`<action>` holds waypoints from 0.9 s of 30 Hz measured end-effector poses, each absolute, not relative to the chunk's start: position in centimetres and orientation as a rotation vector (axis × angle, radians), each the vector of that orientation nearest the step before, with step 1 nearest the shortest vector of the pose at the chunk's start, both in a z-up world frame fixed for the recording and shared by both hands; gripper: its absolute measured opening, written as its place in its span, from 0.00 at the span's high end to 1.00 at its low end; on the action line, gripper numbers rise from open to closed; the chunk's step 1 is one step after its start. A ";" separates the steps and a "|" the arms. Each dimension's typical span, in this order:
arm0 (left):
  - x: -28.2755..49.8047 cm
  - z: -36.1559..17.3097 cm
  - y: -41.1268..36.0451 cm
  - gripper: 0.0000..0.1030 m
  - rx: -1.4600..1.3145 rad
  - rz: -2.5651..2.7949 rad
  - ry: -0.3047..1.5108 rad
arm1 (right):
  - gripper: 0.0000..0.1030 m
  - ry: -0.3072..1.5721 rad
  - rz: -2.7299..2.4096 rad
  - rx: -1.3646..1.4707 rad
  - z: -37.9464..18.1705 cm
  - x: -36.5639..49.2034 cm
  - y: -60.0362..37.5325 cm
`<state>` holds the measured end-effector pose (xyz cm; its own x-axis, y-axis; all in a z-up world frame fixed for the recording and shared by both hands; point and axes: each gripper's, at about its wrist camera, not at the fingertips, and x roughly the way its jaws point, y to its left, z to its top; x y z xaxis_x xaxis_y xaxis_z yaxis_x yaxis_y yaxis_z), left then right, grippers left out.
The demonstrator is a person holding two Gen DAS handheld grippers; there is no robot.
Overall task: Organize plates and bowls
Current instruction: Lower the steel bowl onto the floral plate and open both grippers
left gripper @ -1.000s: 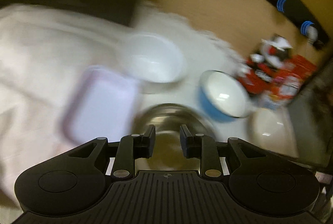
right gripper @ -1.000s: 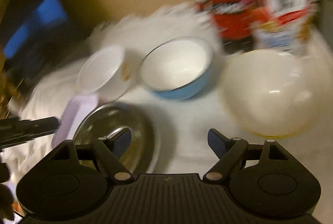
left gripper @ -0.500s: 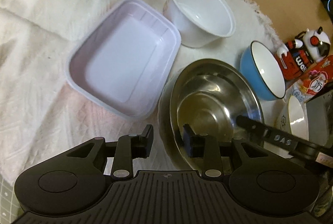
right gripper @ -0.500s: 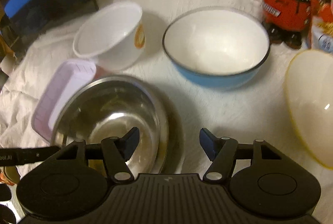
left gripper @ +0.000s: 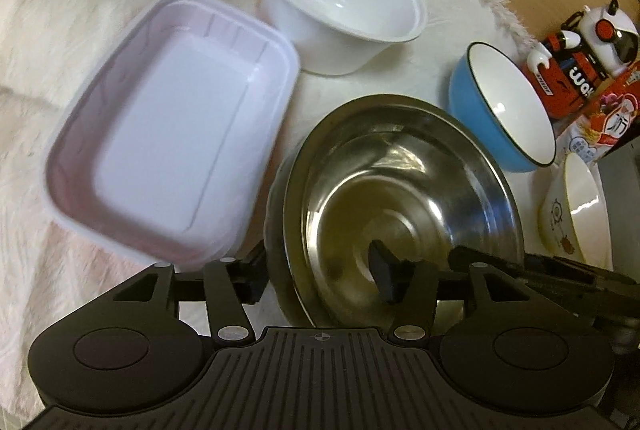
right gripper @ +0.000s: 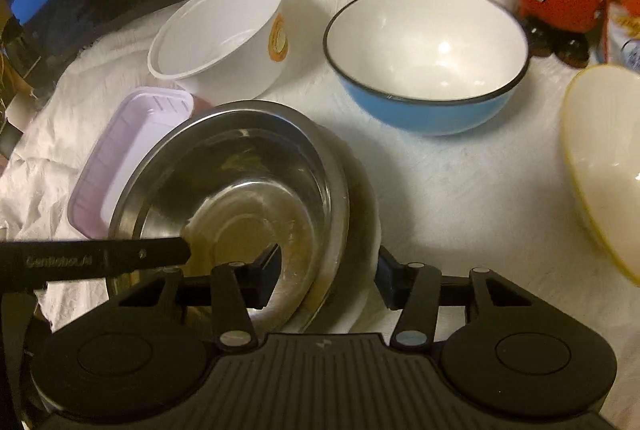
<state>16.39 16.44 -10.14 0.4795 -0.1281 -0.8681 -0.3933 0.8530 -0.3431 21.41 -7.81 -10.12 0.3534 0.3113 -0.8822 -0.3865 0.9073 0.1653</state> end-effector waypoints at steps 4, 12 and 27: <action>17.0 -10.0 16.4 0.45 -0.538 0.137 1.064 | 0.51 1.121 0.419 -0.066 -10.2 21.6 -8.3; 16.6 -10.4 18.7 0.58 -0.602 0.097 1.024 | 0.49 1.112 0.406 -0.076 -10.4 21.4 -7.7; 16.8 -8.6 21.0 0.45 -0.460 0.086 0.969 | 0.49 1.098 0.372 -0.060 -10.1 20.1 -8.3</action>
<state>16.80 20.99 -8.64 0.5710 -0.1315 -0.8104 -0.2728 0.9006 -0.3383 20.11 -8.30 -10.08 0.4002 0.2644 -0.8775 -0.3230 0.9367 0.1350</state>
